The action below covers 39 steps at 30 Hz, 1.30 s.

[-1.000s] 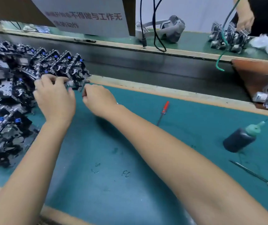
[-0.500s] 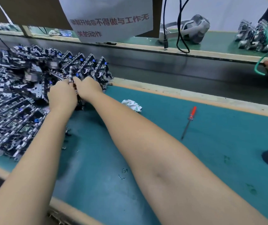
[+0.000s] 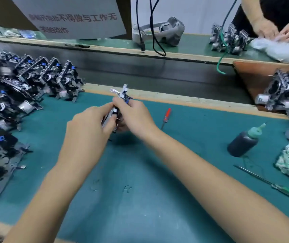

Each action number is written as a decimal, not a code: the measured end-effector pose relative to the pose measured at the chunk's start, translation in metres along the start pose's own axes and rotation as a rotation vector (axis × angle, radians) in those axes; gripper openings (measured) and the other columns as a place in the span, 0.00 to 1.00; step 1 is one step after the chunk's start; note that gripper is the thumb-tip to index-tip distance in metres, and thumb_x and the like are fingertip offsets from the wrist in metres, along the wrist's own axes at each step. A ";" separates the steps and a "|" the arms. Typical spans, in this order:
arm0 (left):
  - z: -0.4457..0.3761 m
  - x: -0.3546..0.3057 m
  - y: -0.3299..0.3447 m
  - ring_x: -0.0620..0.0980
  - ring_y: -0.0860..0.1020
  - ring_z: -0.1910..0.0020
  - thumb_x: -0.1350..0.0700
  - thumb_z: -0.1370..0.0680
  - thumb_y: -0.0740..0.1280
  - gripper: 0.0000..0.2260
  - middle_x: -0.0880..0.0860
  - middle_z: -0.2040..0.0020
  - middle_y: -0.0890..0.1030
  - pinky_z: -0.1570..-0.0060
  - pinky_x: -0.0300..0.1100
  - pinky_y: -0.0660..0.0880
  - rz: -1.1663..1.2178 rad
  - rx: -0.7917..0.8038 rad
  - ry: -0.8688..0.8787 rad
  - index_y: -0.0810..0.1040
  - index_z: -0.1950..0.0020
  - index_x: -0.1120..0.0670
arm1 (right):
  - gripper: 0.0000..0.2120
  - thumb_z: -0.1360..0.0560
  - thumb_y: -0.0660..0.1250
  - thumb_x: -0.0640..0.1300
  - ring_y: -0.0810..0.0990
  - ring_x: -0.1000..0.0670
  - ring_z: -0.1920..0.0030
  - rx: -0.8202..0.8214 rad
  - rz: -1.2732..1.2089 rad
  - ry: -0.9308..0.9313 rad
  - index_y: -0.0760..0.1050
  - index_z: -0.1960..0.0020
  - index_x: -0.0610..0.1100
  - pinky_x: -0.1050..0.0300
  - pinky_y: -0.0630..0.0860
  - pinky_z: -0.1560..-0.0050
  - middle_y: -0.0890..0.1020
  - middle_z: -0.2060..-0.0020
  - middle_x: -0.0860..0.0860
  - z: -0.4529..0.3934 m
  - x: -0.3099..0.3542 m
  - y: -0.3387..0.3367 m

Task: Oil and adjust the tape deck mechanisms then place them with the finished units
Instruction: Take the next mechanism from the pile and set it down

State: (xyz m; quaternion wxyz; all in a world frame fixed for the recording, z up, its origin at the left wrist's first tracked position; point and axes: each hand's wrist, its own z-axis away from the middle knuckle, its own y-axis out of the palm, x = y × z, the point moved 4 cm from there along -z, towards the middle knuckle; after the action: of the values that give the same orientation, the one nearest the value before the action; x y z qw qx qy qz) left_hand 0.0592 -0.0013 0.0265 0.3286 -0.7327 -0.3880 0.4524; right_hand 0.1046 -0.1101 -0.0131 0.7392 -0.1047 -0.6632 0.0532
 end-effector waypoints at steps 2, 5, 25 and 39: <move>0.017 -0.034 0.015 0.54 0.78 0.61 0.52 0.22 0.64 0.13 0.49 0.52 0.79 0.57 0.51 0.72 0.155 0.082 0.105 0.77 0.39 0.43 | 0.13 0.23 0.61 0.49 0.80 0.35 0.52 -0.095 -0.047 0.007 0.72 0.63 0.44 0.37 0.76 0.47 0.82 0.60 0.41 0.033 -0.021 -0.045; 0.046 -0.082 0.038 0.48 0.77 0.65 0.52 0.24 0.68 0.17 0.47 0.49 0.78 0.62 0.47 0.75 0.259 0.221 0.304 0.76 0.36 0.42 | 0.09 0.21 0.60 0.45 0.82 0.38 0.51 -0.179 -0.236 0.036 0.75 0.56 0.42 0.45 0.80 0.50 0.83 0.54 0.39 0.092 -0.052 -0.100; 0.070 -0.120 0.130 0.42 0.62 0.33 0.24 0.46 0.68 0.58 0.41 0.35 0.63 0.35 0.37 0.59 0.241 0.664 0.545 0.40 0.26 0.38 | 0.42 0.42 0.45 0.79 0.78 0.56 0.78 -0.131 0.616 0.436 0.78 0.71 0.42 0.60 0.72 0.66 0.80 0.78 0.52 0.200 -0.093 -0.250; 0.072 -0.118 0.132 0.37 0.65 0.33 0.30 0.42 0.73 0.46 0.35 0.33 0.64 0.35 0.35 0.62 0.454 0.568 0.623 0.57 0.29 0.39 | 0.33 0.25 0.47 0.71 0.58 0.51 0.79 -0.299 0.914 -0.036 0.53 0.77 0.47 0.52 0.72 0.66 0.56 0.83 0.49 0.176 -0.106 -0.238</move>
State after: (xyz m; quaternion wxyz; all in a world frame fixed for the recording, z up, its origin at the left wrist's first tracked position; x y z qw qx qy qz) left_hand -0.0055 -0.1576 -0.0624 0.5094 -0.7807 0.0376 0.3599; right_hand -0.0968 -0.3500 -0.0449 0.6055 -0.4896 -0.5622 0.2785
